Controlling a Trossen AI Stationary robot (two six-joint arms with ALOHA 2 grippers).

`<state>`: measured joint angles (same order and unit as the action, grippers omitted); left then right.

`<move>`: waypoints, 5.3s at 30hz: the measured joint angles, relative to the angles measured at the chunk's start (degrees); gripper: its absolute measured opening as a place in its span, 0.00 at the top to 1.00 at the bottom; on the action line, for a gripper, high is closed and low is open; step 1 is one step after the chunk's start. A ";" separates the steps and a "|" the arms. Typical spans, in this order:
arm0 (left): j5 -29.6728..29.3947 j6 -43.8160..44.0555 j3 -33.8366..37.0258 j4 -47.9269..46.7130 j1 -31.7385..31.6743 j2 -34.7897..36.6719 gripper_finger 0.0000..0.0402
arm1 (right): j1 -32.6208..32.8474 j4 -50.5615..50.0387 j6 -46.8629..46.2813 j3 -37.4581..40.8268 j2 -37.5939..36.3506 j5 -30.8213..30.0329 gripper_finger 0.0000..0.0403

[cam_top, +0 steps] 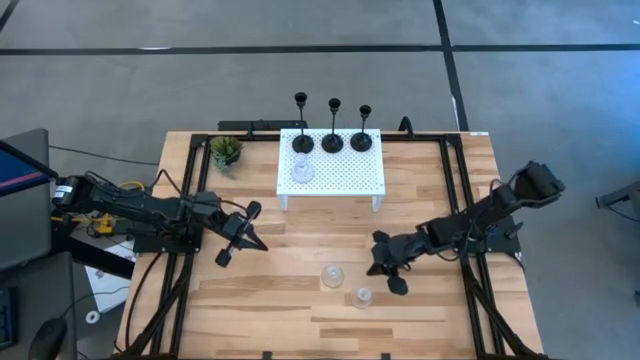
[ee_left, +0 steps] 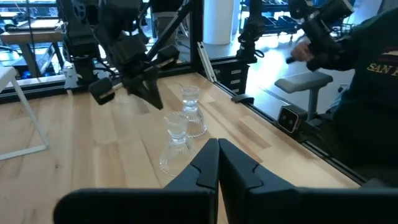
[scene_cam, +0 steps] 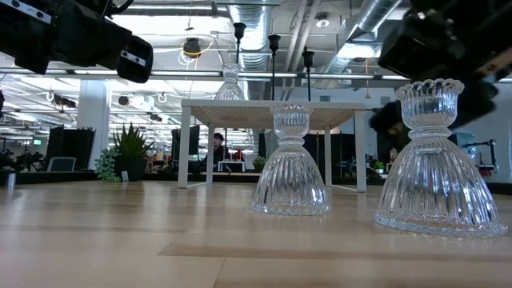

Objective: Pick & Place candle stick holders
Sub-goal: Put the bottom transparent candle holder on the shelf

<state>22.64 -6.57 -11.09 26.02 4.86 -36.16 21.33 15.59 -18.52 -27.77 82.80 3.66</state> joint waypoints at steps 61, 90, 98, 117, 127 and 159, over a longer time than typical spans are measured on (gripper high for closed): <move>1.48 0.00 0.00 1.25 0.02 -3.34 0.98 | 10.59 20.77 -4.92 -5.09 16.90 -8.00 0.38; 1.48 0.02 0.00 1.25 0.01 -3.34 0.98 | 7.93 1.59 -6.98 -5.11 -3.25 -15.58 0.71; 1.45 0.02 0.00 1.25 0.02 -3.34 0.98 | 2.68 -1.08 -6.96 -5.11 -11.20 -15.67 0.71; 1.45 0.02 0.00 1.47 0.02 -3.34 0.98 | -13.76 -23.82 11.46 -28.00 -10.35 -15.23 0.71; 1.44 0.00 0.00 1.47 0.00 -3.33 0.98 | -24.73 -20.08 15.39 -29.29 -10.31 -7.05 0.71; 1.43 0.00 -0.02 1.93 0.00 -3.32 0.98 | -38.72 -15.22 17.57 -39.58 9.32 2.40 0.71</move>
<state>24.08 -6.57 -11.11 27.94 4.86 -39.48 -17.40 0.38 -0.95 -67.35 92.12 6.07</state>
